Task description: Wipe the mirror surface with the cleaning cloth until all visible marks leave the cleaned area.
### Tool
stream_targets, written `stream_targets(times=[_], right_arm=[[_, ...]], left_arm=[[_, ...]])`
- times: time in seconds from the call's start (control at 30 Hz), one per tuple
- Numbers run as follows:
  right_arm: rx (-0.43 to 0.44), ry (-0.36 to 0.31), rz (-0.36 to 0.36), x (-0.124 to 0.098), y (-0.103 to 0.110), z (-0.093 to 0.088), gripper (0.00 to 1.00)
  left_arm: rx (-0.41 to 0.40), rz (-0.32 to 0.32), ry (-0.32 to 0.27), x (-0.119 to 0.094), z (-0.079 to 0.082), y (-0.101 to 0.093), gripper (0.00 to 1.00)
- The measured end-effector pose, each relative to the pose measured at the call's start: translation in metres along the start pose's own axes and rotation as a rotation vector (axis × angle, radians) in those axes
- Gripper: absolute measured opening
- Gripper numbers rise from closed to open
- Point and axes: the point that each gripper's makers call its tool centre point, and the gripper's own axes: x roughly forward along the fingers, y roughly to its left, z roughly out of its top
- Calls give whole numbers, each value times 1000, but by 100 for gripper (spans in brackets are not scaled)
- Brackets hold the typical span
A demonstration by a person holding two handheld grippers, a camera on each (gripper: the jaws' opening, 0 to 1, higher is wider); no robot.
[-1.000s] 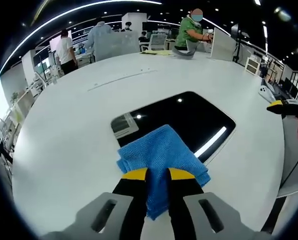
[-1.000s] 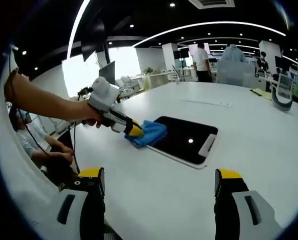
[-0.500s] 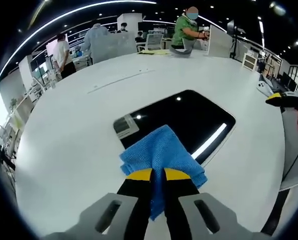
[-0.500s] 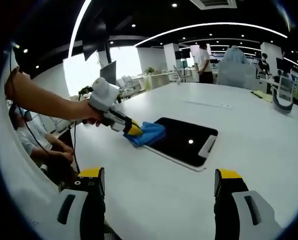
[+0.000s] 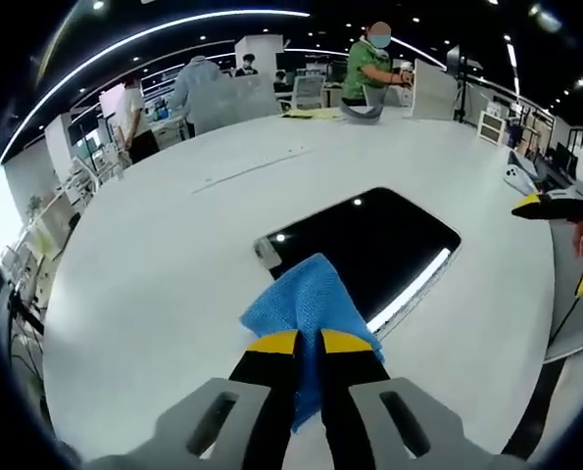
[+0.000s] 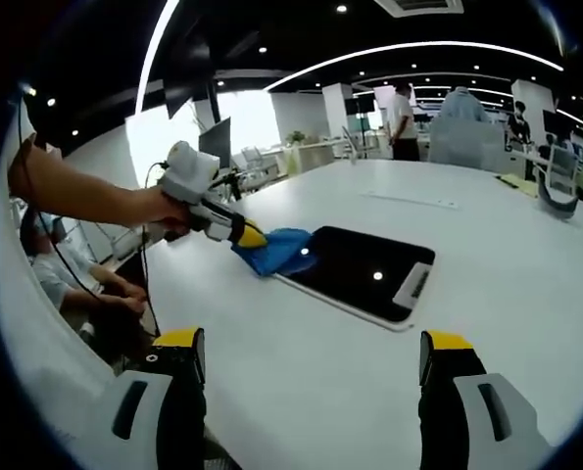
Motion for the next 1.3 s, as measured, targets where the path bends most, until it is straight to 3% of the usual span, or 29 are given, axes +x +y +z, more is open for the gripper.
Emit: stream_targets(times=[0.4,0.73,1.13,1.3], right_arm=[[4,-10,18,4,8,1,90],[13,-12,16,3,11,-3,90],[22,-14,4,1,9,-5,90],[27,-17,-4,0,6,-3,90]], left_arm=[[3,18,10,-25,-18,12,5],[-20,13,57,-32,-47,10,5],[38,-11,104,-30,-76,10,6],[104,-22,84,-30,-75,10,10]])
